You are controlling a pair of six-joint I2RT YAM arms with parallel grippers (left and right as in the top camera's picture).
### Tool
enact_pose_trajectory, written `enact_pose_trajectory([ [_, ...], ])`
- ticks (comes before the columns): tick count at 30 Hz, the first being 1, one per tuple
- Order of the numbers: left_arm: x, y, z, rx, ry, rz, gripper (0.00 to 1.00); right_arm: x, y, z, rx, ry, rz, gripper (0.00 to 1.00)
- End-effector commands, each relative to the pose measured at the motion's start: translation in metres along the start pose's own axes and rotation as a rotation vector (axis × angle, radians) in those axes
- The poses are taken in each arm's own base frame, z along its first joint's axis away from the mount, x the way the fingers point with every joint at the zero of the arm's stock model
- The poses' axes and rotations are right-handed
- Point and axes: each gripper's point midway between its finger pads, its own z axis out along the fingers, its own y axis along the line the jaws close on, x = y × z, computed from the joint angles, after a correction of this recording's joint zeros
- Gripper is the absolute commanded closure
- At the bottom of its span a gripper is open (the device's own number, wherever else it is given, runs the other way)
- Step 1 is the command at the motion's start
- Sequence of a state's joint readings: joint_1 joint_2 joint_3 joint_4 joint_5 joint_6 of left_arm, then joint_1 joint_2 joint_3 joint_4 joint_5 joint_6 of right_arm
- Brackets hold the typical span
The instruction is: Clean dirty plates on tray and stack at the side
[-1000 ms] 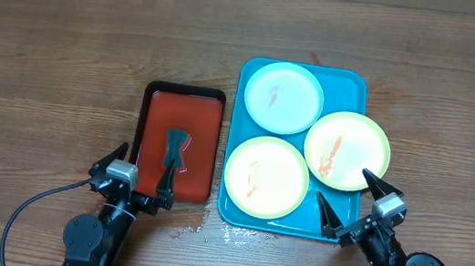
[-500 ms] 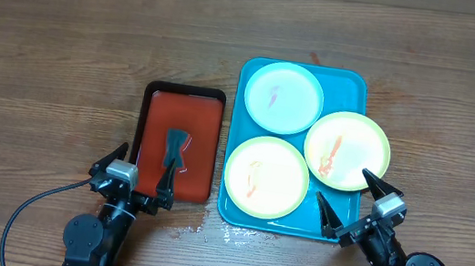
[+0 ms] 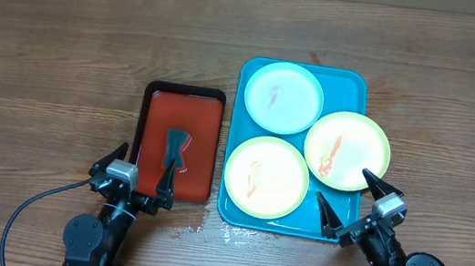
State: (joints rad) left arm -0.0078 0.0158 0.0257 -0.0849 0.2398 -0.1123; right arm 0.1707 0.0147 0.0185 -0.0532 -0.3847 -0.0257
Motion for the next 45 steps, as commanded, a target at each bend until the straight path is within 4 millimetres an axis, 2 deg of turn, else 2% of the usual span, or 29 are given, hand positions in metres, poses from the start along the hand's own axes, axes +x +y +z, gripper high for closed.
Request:
enact_pose_trajectory([
  [1, 0.0, -0.001, 0.0, 0.004, -0.008, -0.005, 0.0, 0.001, -0.002, 0.0, 0.01, -0.009, 0.0, 0.0],
  [12, 0.0, -0.007, 0.0, 0.039, -0.006, -0.009, 0.0, 0.001, -0.002, 0.0, 0.01, -0.006, 0.002, 0.0],
  [14, -0.004, -0.008, 0.0, 0.043, -0.021, -0.058, 0.0, -0.001, 0.001, 0.0, -0.003, -0.016, -0.002, 0.0],
  [20, -0.04, -0.015, -0.008, 0.065, -0.091, -0.1, 0.0, -0.036, 0.008, -0.006, -0.028, -0.074, 0.02, 0.0],
  [24, -0.07, -0.018, -0.013, 0.052, -0.057, -0.111, 0.0, -0.066, 0.008, -0.011, -0.008, -0.033, 0.038, 0.0],
  [27, -0.087, -0.021, -0.01, 0.043, 0.047, -0.138, 0.0, -0.09, 0.008, -0.008, -0.003, 0.04, 0.07, 0.0],
  [31, -0.102, -0.024, 0.003, 0.027, 0.281, -0.201, 0.0, -0.119, -0.002, 0.009, 0.035, 0.22, 0.145, 0.0],
  [34, -0.11, -0.029, 0.013, 0.034, 0.444, -0.254, 0.0, -0.129, -0.008, 0.023, 0.046, 0.377, 0.211, 0.0],
  [40, -0.112, -0.033, 0.028, 0.021, 0.74, -0.355, 0.0, -0.129, -0.016, 0.054, 0.038, 0.655, 0.341, 0.0],
  [42, -0.108, -0.039, 0.031, 0.049, 0.807, -0.393, 0.0, -0.123, -0.014, 0.064, 0.004, 0.71, 0.38, 0.0],
  [45, -0.097, -0.051, 0.033, 0.115, 0.898, -0.461, 0.0, -0.102, -0.013, 0.076, -0.027, 0.788, 0.433, 0.0],
])
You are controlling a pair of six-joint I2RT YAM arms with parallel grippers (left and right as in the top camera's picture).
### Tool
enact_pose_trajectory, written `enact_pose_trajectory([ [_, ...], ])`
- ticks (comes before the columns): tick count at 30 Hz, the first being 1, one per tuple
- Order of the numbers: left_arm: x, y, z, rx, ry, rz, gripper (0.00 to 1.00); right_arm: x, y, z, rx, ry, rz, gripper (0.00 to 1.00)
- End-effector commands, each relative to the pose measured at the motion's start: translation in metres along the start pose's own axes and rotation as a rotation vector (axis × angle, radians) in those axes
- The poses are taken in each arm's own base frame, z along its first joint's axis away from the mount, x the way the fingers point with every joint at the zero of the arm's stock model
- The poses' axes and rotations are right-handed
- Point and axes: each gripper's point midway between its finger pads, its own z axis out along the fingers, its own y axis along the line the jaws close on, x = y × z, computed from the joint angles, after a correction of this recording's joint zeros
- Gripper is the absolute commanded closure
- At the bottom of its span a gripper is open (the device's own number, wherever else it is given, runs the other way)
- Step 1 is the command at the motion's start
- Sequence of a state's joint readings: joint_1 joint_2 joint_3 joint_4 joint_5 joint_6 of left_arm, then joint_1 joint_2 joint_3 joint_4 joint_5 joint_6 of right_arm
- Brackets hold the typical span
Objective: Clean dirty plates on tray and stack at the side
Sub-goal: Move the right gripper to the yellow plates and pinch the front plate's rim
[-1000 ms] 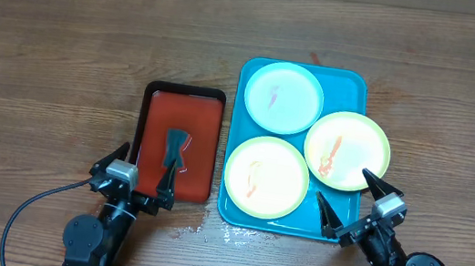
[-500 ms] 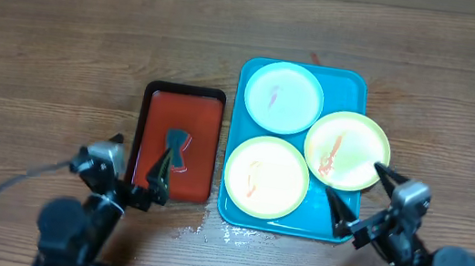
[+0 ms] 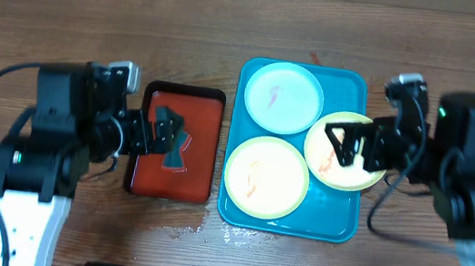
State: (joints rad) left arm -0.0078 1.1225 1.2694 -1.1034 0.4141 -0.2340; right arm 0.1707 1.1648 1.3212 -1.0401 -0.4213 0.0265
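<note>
Three dirty plates lie on the blue tray point(image 3: 341, 222): a light blue plate point(image 3: 284, 96) with a purple smear at the back, a yellow-green plate point(image 3: 266, 175) with an orange smear at the front, and a yellow-green plate point(image 3: 363, 172) with a red smear at the right. My right gripper point(image 3: 340, 139) hangs open over that right plate's left part. A dark wiping cloth point(image 3: 177, 151) lies in the red tray point(image 3: 205, 138). My left gripper point(image 3: 163, 129) is open just above the cloth's upper left end, partly covering it.
The red tray, with its black rim, stands just left of the blue tray. A small wet patch point(image 3: 238, 234) marks the wood in front of the blue tray. Both arms reach in from the sides, their cables looping over the table edges.
Both arms have come up from the front edge. The left gripper is now over the cloth in the red tray, and the right gripper is over the right-hand plate. Plates and trays have not moved.
</note>
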Motion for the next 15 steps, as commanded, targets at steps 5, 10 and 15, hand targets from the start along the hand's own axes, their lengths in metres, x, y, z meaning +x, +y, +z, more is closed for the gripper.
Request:
enact_pose_trajectory([
  [5, 0.019, -0.006, 0.019, 0.065, 0.185, -0.063, 0.0, 0.034, -0.011, 0.04, -0.023, 0.246, 0.178, 0.25],
  [10, 0.017, 0.007, 0.028, 0.009, 0.193, 0.011, 0.0, 0.097, -0.032, 0.079, 0.168, 0.458, 0.25, 0.25],
  [15, 0.014, 0.024, 0.029, -0.084, 0.18, 0.019, 0.0, 0.155, -0.047, 0.118, 0.333, 0.518, 0.301, 0.31],
])
